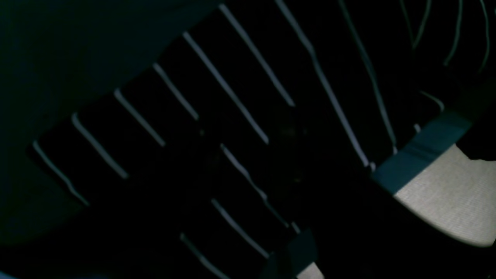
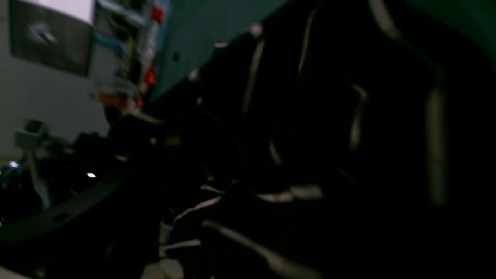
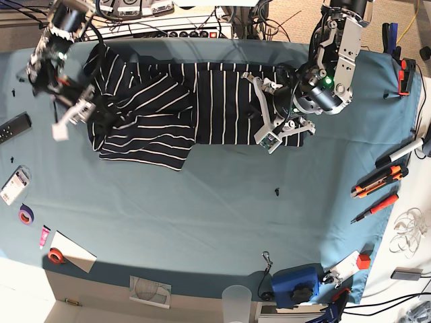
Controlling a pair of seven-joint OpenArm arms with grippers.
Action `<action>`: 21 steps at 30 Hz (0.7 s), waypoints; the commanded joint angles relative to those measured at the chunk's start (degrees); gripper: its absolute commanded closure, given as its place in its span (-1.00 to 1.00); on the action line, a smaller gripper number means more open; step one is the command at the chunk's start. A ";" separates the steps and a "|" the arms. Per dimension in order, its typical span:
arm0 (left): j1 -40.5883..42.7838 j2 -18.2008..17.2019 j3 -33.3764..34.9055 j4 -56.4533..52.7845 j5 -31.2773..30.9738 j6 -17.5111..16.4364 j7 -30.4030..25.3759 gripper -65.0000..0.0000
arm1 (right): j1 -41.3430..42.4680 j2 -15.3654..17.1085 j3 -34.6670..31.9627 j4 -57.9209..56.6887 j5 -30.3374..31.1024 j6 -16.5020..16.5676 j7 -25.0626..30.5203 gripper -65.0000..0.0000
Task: Layout the t-shirt on the table in an organized manner, then fold the t-shirt properly
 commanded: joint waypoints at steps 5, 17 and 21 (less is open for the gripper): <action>-0.46 0.02 -0.07 1.01 -0.44 -0.07 -1.05 0.34 | 0.70 0.37 -3.91 0.76 -0.07 0.03 0.27 -0.16; -0.46 0.04 -0.07 1.01 -0.46 -0.04 -1.44 0.34 | 0.74 0.37 -4.55 0.76 -10.21 0.03 0.27 1.00; -0.46 0.04 -0.07 1.01 -0.44 -0.04 -1.46 0.34 | 0.72 0.52 -4.52 1.75 -10.84 0.03 0.27 1.00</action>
